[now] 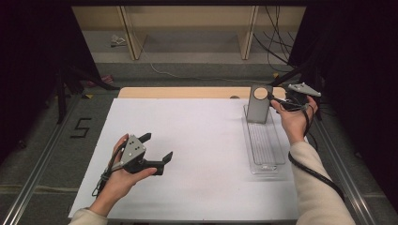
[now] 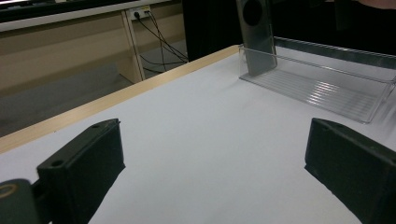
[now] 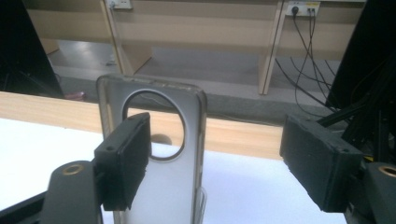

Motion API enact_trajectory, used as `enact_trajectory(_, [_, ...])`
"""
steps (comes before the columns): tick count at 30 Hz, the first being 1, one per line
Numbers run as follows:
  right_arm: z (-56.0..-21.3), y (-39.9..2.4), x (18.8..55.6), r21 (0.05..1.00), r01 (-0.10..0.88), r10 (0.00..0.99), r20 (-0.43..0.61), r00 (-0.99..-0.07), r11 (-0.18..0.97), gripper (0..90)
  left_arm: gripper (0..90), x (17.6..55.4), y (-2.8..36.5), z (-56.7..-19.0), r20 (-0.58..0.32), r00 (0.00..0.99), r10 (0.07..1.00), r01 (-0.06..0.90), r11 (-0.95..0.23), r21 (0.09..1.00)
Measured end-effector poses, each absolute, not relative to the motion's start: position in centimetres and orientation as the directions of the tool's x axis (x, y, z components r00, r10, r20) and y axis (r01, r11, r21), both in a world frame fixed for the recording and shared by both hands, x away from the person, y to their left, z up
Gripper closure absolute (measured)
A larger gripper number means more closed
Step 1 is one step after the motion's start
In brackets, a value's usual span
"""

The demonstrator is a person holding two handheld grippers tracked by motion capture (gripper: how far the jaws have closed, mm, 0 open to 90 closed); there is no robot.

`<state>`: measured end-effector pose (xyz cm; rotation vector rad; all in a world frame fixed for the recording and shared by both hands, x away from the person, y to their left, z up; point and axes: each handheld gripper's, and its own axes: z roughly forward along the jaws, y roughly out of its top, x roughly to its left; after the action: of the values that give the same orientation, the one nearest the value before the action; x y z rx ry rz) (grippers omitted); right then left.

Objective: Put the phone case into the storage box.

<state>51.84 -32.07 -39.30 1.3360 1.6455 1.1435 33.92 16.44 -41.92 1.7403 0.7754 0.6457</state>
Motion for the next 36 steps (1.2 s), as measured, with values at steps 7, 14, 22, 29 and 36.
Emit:
enact_trajectory(7, [-39.4,-31.6,51.3,0.934,0.347,0.972,0.001,-0.234,0.083,23.2,5.2,33.9,16.5,-41.9,0.043,0.64,0.767,0.193,-0.215,0.957])
enact_trajectory(14, [-39.2,-31.1,50.6,0.936,0.341,0.968,-0.004,-0.252,0.093,21.7,5.1,33.9,16.6,-41.9,0.043,0.64,0.767,0.194,-0.215,0.957])
enact_trajectory(22, [-39.0,-30.6,49.6,0.937,0.332,0.957,-0.004,-0.292,0.106,18.5,4.0,33.9,16.6,-42.0,0.043,0.64,0.767,0.199,-0.22,0.955])
enact_trajectory(29, [-39.2,-30.6,48.7,0.937,0.333,0.954,0.001,-0.301,0.103,17.0,2.1,33.9,16.6,-41.9,0.048,0.638,0.768,0.2,-0.226,0.954])
enact_trajectory(36, [-39.2,-30.4,47.9,0.937,0.335,0.947,0.017,-0.321,0.097,16.7,0.0,33.9,16.6,-41.8,0.05,0.634,0.771,0.195,-0.222,0.955])
